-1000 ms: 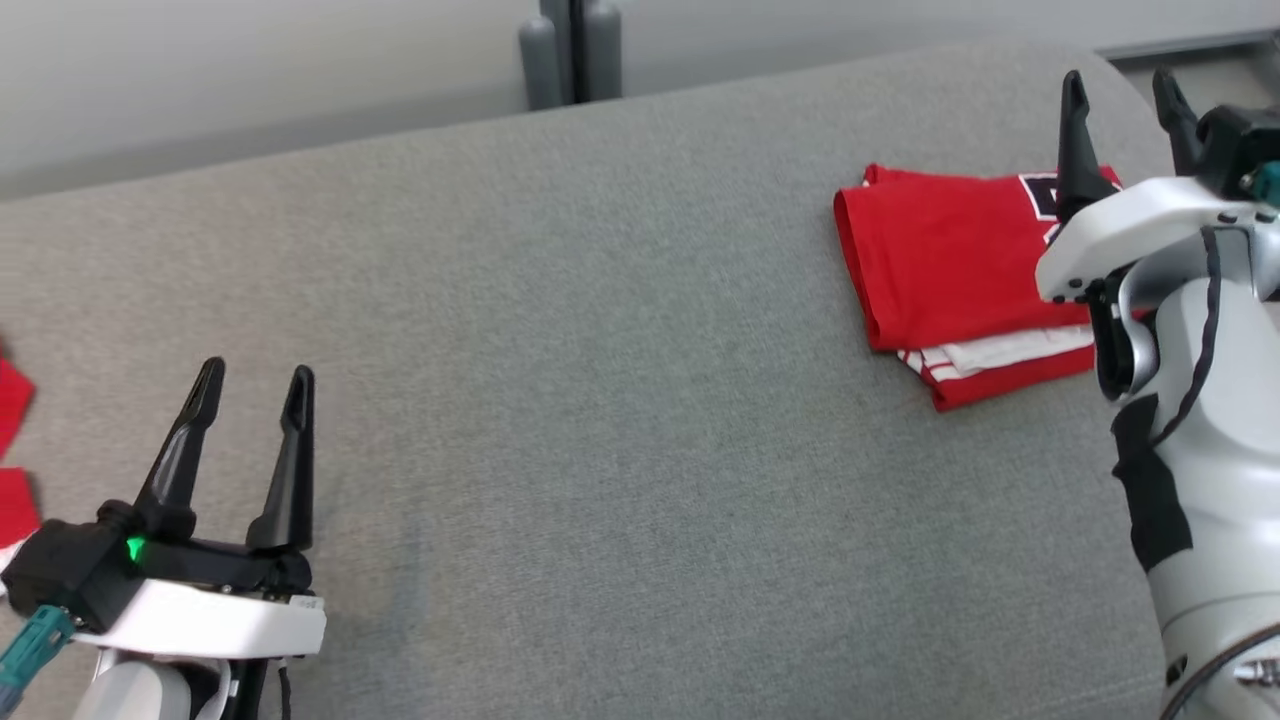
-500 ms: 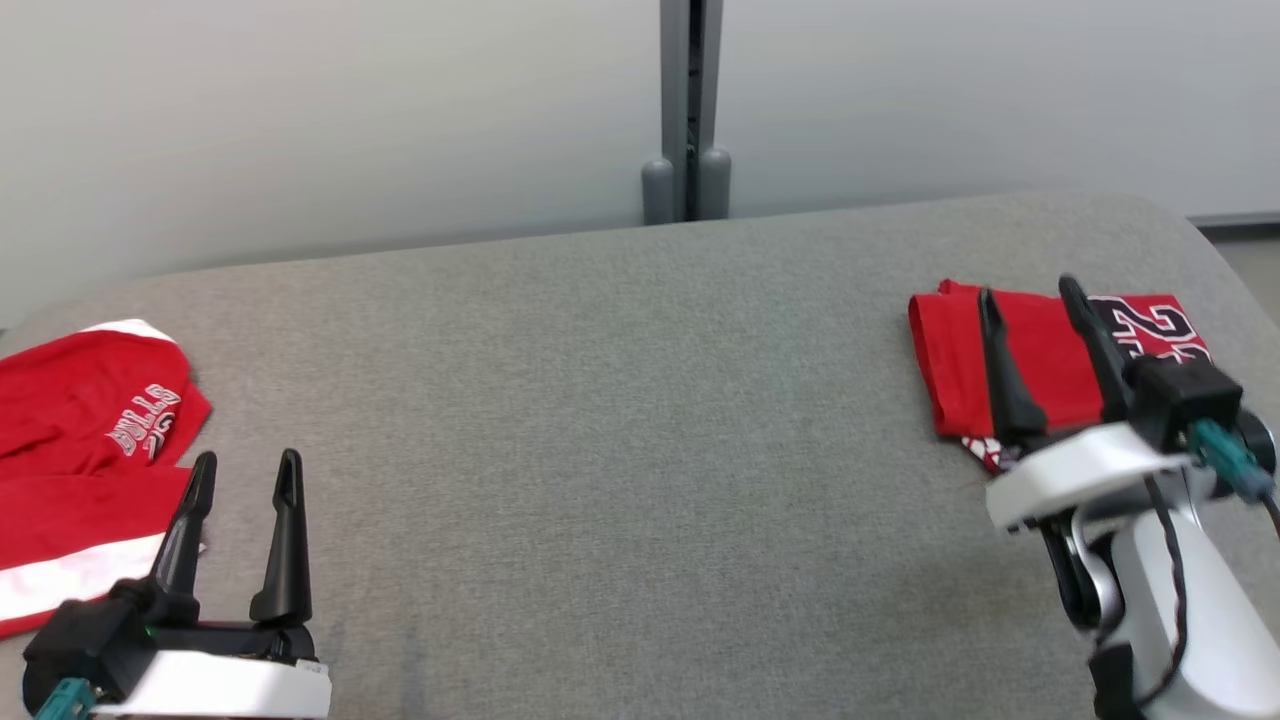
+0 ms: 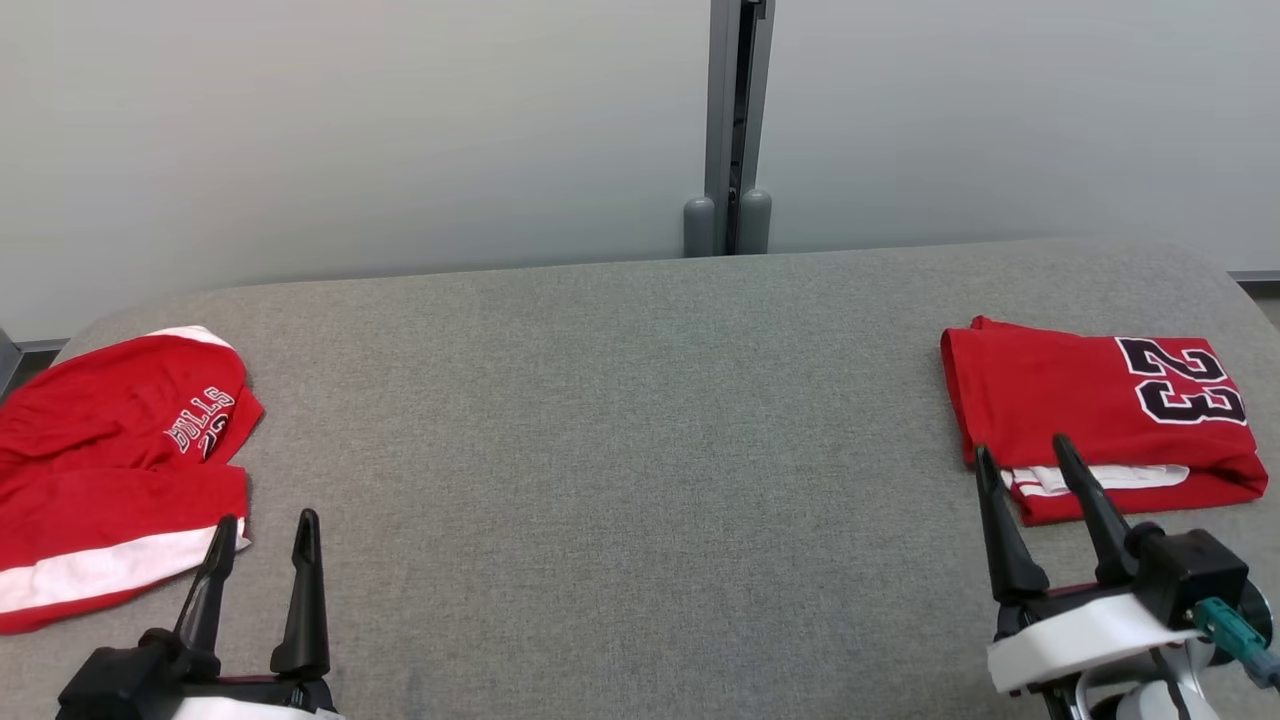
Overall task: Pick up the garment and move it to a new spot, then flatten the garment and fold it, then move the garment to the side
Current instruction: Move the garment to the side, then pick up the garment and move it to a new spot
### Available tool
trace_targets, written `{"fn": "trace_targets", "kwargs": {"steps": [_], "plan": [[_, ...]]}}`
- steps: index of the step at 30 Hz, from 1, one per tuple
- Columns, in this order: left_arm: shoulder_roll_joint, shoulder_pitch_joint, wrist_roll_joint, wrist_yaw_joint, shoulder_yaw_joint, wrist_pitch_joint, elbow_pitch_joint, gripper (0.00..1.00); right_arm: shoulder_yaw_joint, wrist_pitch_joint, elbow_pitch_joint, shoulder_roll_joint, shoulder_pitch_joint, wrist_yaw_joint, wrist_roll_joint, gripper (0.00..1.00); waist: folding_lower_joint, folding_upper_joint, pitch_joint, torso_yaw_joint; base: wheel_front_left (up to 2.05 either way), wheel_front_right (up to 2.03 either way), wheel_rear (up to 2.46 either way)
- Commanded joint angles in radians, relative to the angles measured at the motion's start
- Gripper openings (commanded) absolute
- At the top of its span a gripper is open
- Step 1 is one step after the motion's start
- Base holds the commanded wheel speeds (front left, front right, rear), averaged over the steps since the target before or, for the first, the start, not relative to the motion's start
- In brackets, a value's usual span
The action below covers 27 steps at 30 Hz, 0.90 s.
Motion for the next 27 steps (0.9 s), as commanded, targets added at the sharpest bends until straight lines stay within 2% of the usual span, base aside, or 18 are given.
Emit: {"fn": "trace_targets", "kwargs": {"steps": [1, 27], "plan": [[0.0, 0.007, 0.011, 0.0, -0.001, 0.001, 0.004, 1.0, -0.008, -0.006, -0.008, -0.001, 0.02, 0.0, 0.0, 1.0, 0.0, -0.0001, -0.001, 0.001, 0.0, 0.0, 0.0], [-0.003, -0.009, 0.028, -0.002, -0.034, 0.001, 0.01, 1.0, -0.002, -0.008, 0.025, 0.024, 0.036, 0.0, -0.007, 1.0, 0.0, -0.0001, 0.004, 0.003, 0.0, 0.0, 0.0]]}}
